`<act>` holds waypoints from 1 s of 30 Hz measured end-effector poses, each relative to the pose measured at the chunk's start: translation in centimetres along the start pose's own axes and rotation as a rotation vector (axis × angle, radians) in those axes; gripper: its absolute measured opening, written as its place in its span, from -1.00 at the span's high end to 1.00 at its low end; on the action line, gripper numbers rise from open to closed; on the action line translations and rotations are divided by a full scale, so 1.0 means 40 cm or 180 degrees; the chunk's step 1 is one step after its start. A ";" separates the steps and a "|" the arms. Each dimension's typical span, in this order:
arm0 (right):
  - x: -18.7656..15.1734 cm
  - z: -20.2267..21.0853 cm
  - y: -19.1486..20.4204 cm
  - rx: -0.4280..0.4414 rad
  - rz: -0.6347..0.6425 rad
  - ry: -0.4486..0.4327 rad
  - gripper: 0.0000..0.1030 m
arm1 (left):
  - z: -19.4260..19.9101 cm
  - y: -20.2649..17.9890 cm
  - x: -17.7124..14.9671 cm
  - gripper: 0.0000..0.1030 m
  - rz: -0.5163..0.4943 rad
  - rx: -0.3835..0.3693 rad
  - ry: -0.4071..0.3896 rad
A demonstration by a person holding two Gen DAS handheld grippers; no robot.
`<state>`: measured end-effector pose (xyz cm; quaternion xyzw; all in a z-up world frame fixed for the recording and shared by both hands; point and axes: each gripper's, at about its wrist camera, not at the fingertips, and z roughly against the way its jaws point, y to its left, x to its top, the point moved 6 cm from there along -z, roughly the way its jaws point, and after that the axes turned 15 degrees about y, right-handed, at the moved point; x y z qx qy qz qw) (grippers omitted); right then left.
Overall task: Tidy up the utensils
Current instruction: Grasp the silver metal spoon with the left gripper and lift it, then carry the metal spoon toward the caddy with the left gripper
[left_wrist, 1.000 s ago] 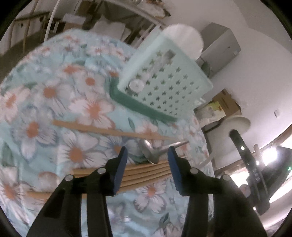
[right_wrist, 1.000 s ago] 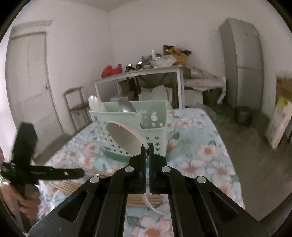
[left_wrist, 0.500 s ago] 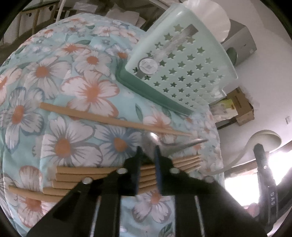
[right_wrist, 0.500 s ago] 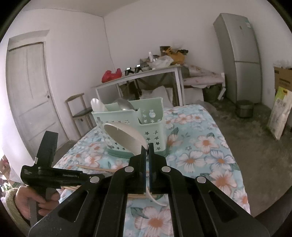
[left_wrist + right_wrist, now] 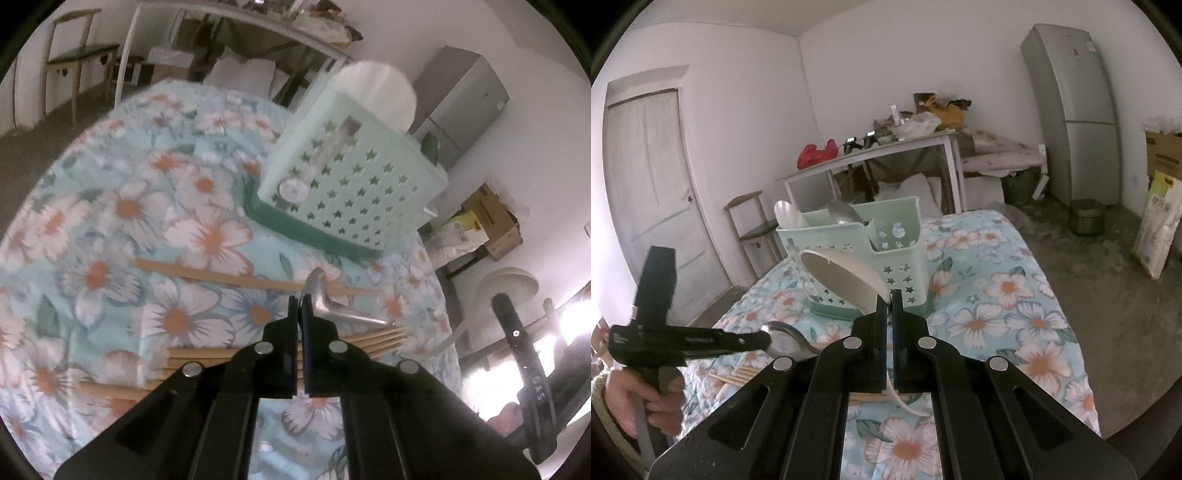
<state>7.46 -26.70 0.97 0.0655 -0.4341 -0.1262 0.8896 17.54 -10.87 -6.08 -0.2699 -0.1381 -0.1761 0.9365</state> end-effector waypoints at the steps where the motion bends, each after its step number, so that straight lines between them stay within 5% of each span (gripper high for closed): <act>1: 0.000 0.000 0.001 -0.0001 0.0002 0.0000 0.99 | 0.012 0.000 0.000 0.98 -0.0024 0.0021 -0.0037; 15: -0.001 -0.001 0.000 0.0003 0.0005 0.0006 0.99 | 0.162 0.002 0.020 0.98 -0.0248 0.0230 -0.0534; 30: 0.000 0.001 -0.002 0.0003 0.0003 0.0008 0.99 | 0.203 0.026 0.027 0.98 -0.0209 0.0318 -0.0679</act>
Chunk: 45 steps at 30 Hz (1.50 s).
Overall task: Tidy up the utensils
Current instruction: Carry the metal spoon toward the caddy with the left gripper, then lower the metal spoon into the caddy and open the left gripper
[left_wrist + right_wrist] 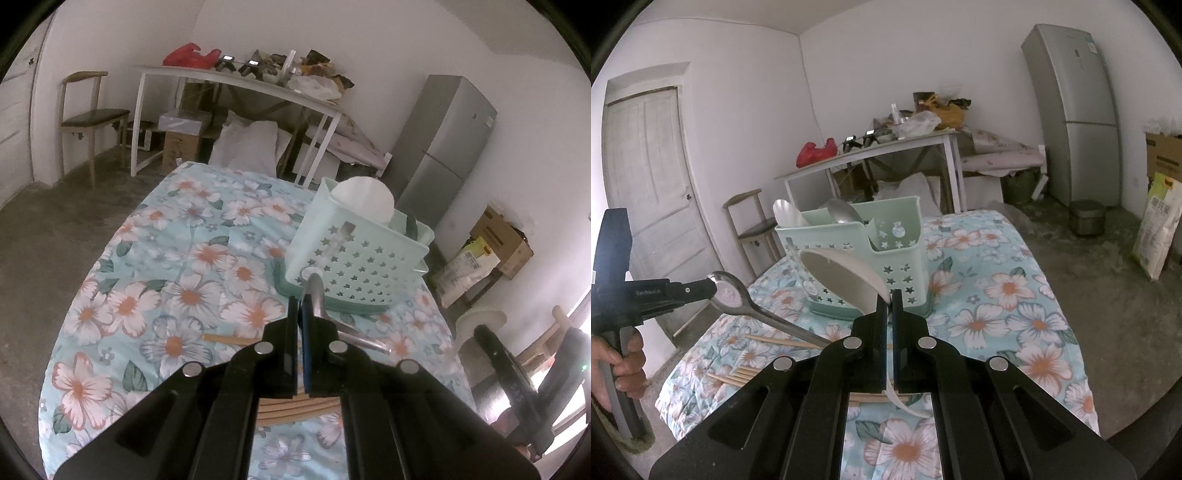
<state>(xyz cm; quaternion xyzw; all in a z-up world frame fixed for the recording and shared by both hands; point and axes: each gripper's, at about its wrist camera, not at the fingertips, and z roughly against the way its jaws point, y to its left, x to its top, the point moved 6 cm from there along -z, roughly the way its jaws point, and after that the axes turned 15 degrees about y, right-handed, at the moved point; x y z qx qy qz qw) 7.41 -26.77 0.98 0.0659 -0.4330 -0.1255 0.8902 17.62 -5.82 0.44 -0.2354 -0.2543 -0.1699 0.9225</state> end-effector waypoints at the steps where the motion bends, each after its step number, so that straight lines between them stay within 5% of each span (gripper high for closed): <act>1: 0.000 0.000 0.000 -0.0001 0.0004 0.0001 0.99 | 0.001 0.002 0.000 0.98 0.0005 0.0002 -0.0004; 28: -0.001 0.004 -0.001 0.0002 0.0008 0.0005 0.99 | 0.011 0.014 0.003 0.98 -0.0005 0.0040 -0.0056; 45: -0.009 -0.013 -0.009 0.0054 -0.0070 0.0083 0.99 | 0.108 0.000 0.025 0.98 -0.0164 0.0087 -0.0428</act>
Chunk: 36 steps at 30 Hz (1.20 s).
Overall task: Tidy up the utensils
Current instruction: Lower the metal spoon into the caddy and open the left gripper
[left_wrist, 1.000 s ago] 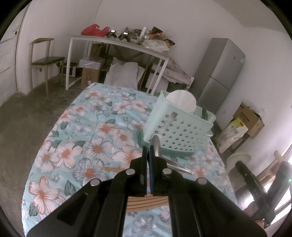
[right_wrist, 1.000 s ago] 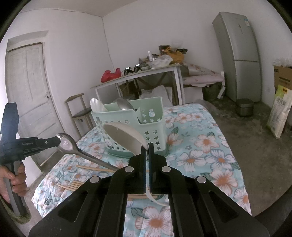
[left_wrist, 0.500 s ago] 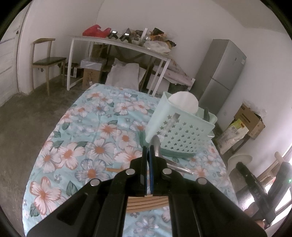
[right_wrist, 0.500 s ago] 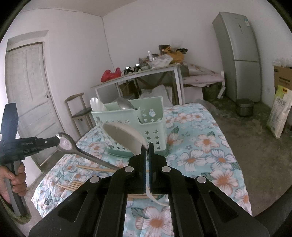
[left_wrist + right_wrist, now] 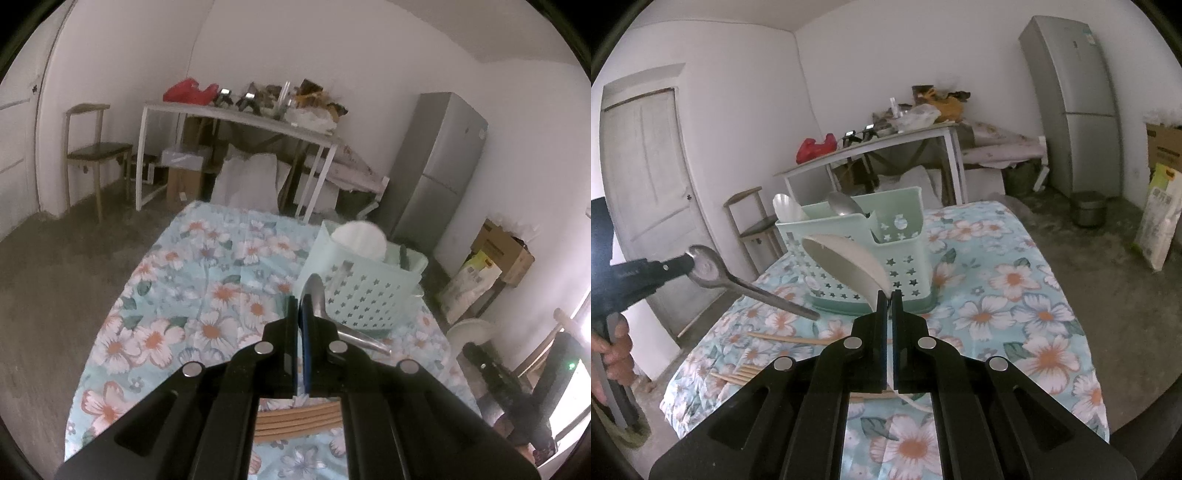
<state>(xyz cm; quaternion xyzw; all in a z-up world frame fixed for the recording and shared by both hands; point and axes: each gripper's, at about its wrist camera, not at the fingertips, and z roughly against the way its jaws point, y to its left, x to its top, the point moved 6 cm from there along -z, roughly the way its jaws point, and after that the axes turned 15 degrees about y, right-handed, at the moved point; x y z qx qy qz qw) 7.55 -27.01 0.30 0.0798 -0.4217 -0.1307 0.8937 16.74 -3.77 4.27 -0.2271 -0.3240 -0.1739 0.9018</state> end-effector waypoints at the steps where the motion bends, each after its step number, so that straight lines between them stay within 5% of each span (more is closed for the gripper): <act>1: 0.000 0.001 -0.001 -0.0001 0.0000 0.0001 0.99 | 0.008 0.000 0.003 0.98 -0.0007 -0.0005 -0.0028; 14: -0.002 0.001 0.003 -0.0007 0.0010 0.0010 0.99 | 0.162 -0.031 0.163 0.98 -0.0133 -0.0065 -0.0812; 26: -0.004 0.001 0.007 -0.0011 0.0039 0.0020 0.99 | 0.082 -0.123 0.252 0.98 -0.1060 0.0840 -0.1137; 36: -0.004 0.004 0.007 -0.0003 0.0034 0.0024 0.99 | -0.012 -0.221 0.243 0.98 -0.2254 0.1576 -0.1145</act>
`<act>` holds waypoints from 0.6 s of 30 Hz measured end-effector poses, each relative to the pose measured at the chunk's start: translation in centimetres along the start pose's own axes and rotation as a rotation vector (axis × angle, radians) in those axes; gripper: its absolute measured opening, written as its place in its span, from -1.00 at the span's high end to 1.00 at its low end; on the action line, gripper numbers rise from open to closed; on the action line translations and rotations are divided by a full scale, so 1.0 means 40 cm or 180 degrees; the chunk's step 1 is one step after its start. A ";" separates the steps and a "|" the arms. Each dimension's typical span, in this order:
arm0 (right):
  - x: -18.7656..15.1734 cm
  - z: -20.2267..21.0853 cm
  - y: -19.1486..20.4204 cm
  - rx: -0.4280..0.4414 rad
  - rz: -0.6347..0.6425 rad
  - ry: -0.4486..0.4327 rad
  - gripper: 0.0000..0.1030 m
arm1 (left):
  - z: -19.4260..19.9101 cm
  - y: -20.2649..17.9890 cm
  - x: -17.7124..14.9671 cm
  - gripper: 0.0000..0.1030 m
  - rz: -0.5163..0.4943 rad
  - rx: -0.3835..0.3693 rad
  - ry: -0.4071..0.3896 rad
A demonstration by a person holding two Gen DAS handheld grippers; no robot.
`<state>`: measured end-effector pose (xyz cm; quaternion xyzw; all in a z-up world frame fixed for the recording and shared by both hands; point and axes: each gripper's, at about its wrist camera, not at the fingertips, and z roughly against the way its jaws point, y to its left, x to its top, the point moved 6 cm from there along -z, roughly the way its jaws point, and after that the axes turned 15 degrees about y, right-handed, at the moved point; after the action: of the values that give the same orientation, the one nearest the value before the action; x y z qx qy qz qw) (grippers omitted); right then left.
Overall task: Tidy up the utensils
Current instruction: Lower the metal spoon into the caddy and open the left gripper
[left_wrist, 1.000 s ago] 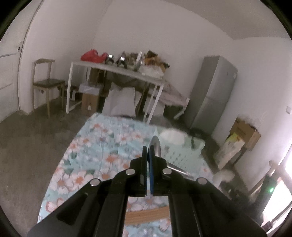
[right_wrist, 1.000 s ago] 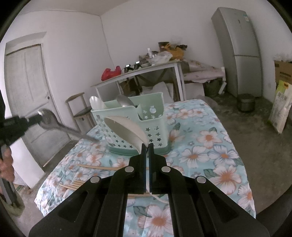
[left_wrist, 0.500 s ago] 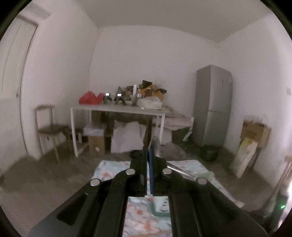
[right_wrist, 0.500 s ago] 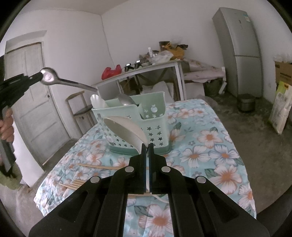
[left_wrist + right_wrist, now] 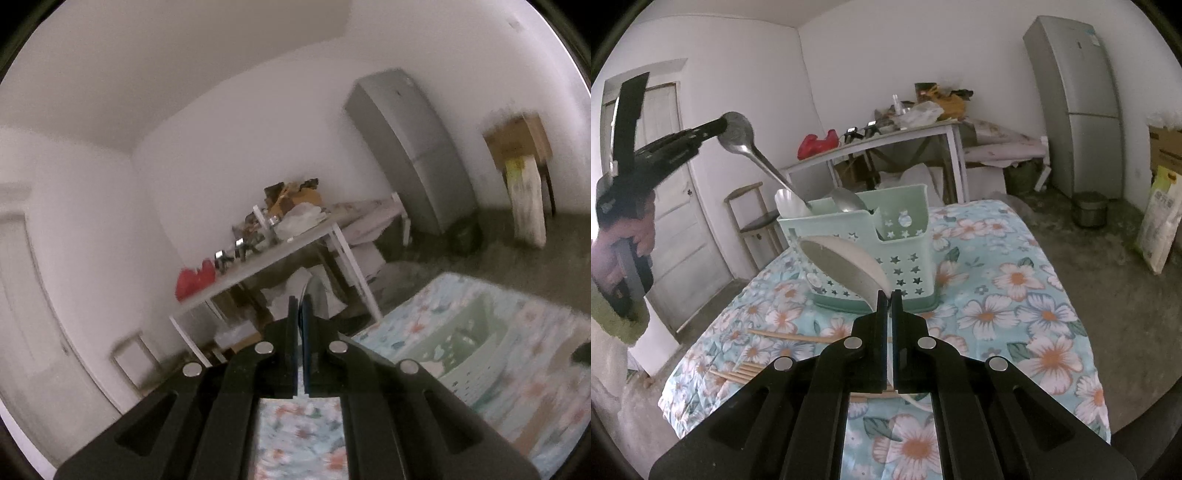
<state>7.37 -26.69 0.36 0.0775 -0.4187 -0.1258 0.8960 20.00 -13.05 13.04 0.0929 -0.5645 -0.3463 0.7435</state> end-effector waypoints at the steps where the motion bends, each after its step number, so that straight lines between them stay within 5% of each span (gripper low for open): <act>1: 0.001 -0.002 0.001 -0.0005 0.0005 0.0000 0.99 | -0.009 -0.017 0.001 0.97 -0.0111 0.0029 0.0008; 6: -0.006 -0.006 0.001 -0.0002 0.0009 0.0035 0.99 | -0.068 -0.047 0.004 0.96 -0.0193 -0.0083 0.0123; 12: -0.005 -0.007 -0.002 0.0005 0.0001 0.0040 0.99 | -0.116 -0.048 0.014 0.91 0.0130 -0.0408 0.0250; 16: -0.006 -0.005 -0.001 0.0010 0.0000 0.0044 0.99 | -0.116 -0.034 0.017 0.35 0.0390 -0.0642 0.0224; 18: -0.005 -0.006 -0.001 0.0011 0.0000 0.0046 0.99 | -0.116 -0.031 0.012 0.31 0.0477 -0.0699 0.0213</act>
<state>7.44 -26.67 0.05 0.0800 -0.4124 -0.1246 0.8989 23.73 -15.43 11.18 -0.0200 -0.5034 -0.3462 0.7914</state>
